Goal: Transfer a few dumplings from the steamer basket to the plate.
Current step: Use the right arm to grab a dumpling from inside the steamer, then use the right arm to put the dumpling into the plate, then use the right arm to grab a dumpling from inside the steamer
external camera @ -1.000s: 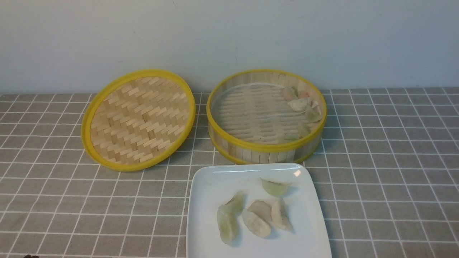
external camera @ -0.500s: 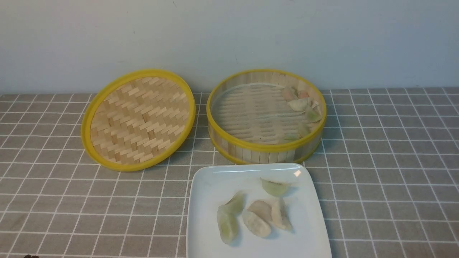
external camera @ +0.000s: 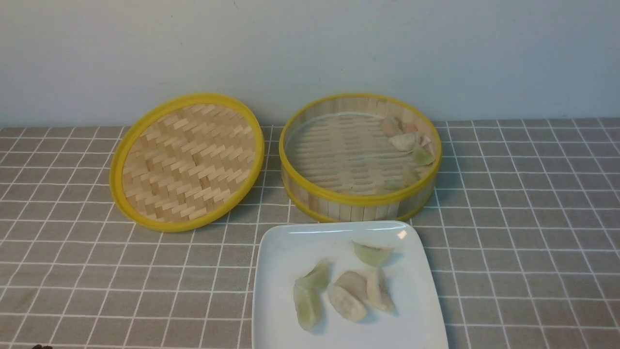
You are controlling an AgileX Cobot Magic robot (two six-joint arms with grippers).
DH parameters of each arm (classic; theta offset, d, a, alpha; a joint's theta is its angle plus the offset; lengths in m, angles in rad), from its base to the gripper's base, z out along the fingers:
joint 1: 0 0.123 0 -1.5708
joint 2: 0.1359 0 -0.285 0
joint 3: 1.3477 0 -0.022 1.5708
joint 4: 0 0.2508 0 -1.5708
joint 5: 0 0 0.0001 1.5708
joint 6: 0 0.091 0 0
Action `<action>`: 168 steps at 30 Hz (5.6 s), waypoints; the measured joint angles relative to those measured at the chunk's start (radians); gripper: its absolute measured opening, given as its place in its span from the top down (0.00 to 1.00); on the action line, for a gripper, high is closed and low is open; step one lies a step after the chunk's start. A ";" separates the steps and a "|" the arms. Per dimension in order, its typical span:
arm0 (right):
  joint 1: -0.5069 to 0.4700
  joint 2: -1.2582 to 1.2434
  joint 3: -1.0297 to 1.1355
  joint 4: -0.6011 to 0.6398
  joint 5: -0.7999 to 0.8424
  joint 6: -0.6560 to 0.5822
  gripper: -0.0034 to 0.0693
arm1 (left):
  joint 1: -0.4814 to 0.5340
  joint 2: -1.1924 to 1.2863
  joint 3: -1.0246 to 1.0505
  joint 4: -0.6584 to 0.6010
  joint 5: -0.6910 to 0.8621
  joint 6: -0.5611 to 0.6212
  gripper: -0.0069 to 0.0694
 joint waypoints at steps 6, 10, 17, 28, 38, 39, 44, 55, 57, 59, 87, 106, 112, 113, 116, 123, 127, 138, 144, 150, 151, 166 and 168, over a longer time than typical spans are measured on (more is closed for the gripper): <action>0.000 0.000 0.000 0.274 -0.138 0.092 0.97 | 0.000 0.000 0.000 0.000 0.000 0.000 0.92; 0.000 0.000 0.000 0.296 -0.161 0.090 0.97 | 0.000 0.000 0.000 0.000 0.000 0.000 0.92; 0.000 0.034 -0.104 0.259 -0.247 0.013 0.97 | 0.000 0.000 0.000 0.000 0.000 0.000 0.92; 0.000 0.808 -0.735 0.098 0.382 -0.169 0.97 | 0.000 0.000 0.000 0.000 0.000 -0.001 0.92; 0.033 1.522 -1.293 0.237 0.792 -0.461 0.97 | 0.000 0.000 0.000 0.000 0.000 -0.003 0.92; 0.053 1.583 -1.349 0.239 0.824 -0.467 0.97 | 0.000 0.000 0.000 0.000 0.000 -0.003 0.92; 0.183 1.854 -1.642 0.142 0.978 -0.402 0.97 | 0.000 0.000 0.000 0.000 0.000 -0.003 0.92; 0.307 2.238 -2.075 -0.125 1.039 -0.189 0.96 | 0.000 0.000 0.000 0.000 0.000 -0.003 0.92; 0.307 2.265 -2.103 -0.128 1.040 -0.185 0.96 | 0.000 0.000 0.000 0.000 0.000 -0.003 0.92; 0.307 2.288 -2.118 -0.143 1.041 -0.184 0.94 | 0.000 0.000 0.000 0.000 0.000 -0.003 0.92; 0.307 2.397 -2.202 -0.172 1.041 -0.203 0.83 | 0.000 0.000 0.000 0.000 0.000 -0.003 0.92; 0.472 2.018 -1.936 0.212 1.053 -0.420 0.83 | 0.000 0.000 0.000 0.000 0.000 -0.003 0.92; 0.566 2.119 -1.827 0.217 1.050 -0.462 0.83 | 0.000 0.000 0.000 0.000 0.000 -0.003 0.92; 0.568 2.137 -1.826 0.217 1.045 -0.462 0.83 | 0.000 0.000 0.000 0.000 0.000 -0.003 0.92; 0.570 2.199 -1.826 0.214 1.012 -0.461 0.83 | 0.000 0.000 0.000 0.000 0.000 -0.003 0.92; 0.569 2.236 -1.827 0.152 0.939 -0.448 0.76 | 0.000 0.000 0.000 0.000 0.000 -0.003 0.92; 0.569 2.236 -1.828 0.084 0.928 -0.408 0.59 | 0.000 0.000 0.000 0.000 0.000 -0.003 0.92; 0.568 2.236 -2.133 -0.048 1.039 -0.389 0.43 | 0.000 0.000 0.000 0.000 0.000 -0.003 0.92; 0.524 2.235 -2.290 -0.190 1.049 -0.369 0.43 | 0.000 0.000 0.000 0.000 0.000 -0.003 0.92; 0.423 2.301 -2.295 -0.207 1.054 -0.284 0.43 | 0.000 0.000 0.000 0.000 0.000 -0.003 0.92; 0.406 2.321 -2.295 -0.207 1.054 -0.269 0.43 | 0.000 0.000 0.000 0.000 0.000 -0.003 0.92; 0.374 2.428 -2.292 -0.200 1.053 -0.232 0.43 | 0.000 0.000 0.000 0.000 0.000 -0.003 0.92; 0.376 2.396 -2.265 -0.193 1.051 -0.229 0.42 | 0.000 0.000 0.000 0.000 0.000 -0.003 0.92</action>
